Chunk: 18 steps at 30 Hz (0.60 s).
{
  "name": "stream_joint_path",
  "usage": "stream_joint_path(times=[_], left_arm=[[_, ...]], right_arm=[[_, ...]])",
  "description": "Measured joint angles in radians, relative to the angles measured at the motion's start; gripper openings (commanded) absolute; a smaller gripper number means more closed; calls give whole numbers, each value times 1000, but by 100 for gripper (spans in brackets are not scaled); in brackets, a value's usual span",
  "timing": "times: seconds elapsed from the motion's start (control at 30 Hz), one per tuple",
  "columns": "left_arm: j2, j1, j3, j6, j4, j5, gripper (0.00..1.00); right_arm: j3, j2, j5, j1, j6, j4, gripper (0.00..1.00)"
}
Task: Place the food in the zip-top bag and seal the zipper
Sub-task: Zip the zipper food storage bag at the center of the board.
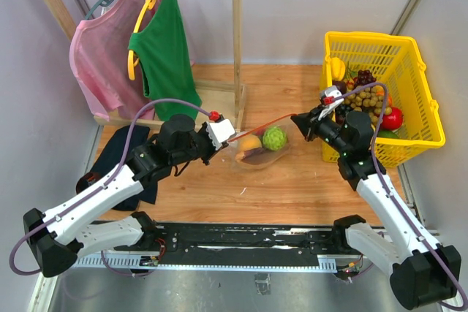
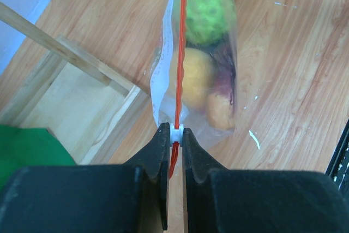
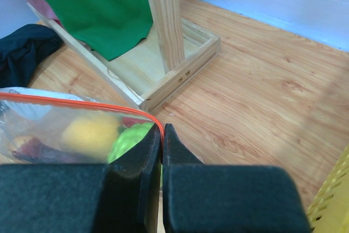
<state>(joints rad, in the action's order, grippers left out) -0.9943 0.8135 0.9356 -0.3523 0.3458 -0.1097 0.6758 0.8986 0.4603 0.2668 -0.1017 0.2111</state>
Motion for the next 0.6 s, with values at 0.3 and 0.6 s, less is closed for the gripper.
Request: stream_joint_path(times=[0.3, 0.6], left_arm=[[-2, -14, 0, 11, -3, -13, 0], [-40, -42, 0, 23, -23, -38, 0]], right_arm=[[-8, 0, -20, -53, -59, -2, 1], [-13, 24, -8, -76, -85, -6, 1]])
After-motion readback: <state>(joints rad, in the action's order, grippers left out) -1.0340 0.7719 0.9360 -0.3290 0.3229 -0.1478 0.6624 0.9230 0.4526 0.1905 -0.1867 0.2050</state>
